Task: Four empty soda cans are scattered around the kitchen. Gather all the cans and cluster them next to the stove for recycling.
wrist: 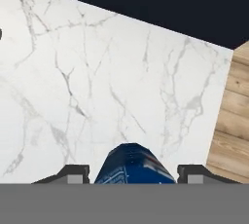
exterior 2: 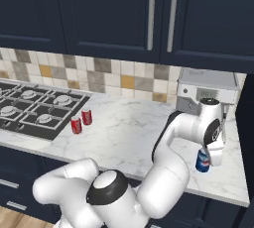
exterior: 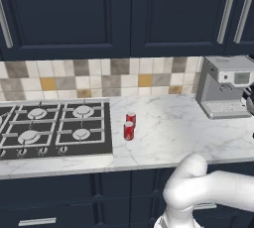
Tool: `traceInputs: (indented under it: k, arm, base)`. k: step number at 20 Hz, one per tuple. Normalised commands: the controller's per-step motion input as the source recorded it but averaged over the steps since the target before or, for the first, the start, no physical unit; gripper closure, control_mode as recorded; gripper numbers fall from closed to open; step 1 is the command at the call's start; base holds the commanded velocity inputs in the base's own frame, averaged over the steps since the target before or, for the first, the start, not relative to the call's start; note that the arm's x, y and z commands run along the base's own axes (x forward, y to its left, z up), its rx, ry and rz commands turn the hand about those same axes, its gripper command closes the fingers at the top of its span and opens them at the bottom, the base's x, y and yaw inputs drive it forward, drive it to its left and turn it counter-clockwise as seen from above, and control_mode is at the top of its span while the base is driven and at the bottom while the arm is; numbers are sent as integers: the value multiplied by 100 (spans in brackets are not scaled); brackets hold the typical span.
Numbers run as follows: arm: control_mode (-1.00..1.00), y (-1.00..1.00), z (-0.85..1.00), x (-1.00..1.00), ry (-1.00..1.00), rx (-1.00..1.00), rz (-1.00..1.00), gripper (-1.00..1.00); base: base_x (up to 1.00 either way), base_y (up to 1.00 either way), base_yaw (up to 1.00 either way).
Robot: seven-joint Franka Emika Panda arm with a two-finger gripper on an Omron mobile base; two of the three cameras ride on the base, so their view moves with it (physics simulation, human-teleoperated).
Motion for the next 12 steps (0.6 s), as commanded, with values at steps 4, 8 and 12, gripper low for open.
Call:
traceInputs:
  k: [4,8,12]
  arm:
    - [-100,55,10,-12,0,-5,0,100]
    - [-100,58,15,-1,0,-2,0,100]
    - [-100,60,15,0,0,-2,1,100]
  base:
    - [0,0,0]
    - [0,0,0]
    - [0,0,0]
